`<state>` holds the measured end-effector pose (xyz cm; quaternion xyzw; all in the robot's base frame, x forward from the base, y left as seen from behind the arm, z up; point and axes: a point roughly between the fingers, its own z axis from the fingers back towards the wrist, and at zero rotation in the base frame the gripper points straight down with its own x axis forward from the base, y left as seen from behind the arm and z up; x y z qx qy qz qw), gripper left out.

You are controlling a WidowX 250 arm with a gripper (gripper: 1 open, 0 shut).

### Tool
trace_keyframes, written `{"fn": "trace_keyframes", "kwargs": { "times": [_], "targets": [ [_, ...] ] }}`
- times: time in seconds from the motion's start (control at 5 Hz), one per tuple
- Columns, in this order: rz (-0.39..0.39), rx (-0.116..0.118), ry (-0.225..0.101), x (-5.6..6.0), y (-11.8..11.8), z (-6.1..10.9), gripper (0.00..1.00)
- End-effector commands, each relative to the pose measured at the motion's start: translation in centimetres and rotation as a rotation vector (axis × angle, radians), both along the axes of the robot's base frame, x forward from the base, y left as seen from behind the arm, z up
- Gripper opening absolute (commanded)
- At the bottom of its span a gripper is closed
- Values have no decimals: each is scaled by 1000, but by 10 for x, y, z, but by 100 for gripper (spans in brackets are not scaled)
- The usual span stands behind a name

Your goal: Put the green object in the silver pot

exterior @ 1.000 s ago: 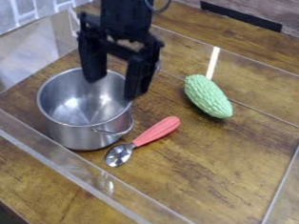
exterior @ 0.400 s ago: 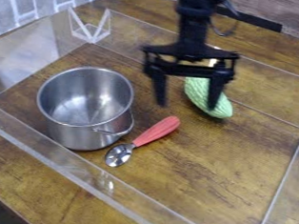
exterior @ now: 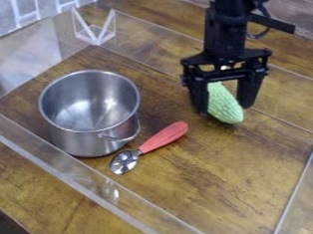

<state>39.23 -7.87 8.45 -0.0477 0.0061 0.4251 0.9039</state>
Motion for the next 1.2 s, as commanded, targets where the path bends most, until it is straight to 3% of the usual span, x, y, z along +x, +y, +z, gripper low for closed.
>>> {"fn": "trace_keyframes", "kwargs": {
  "times": [0.0,0.4,0.8,1.0],
  "targets": [
    [122,-3,-107,26,-7,20,100],
    [281,8,-149,59,3,10,100],
    [318,45,-158,76,18,-2,100],
    [323,53,-149,76,23,-8,0]
  ]
}}
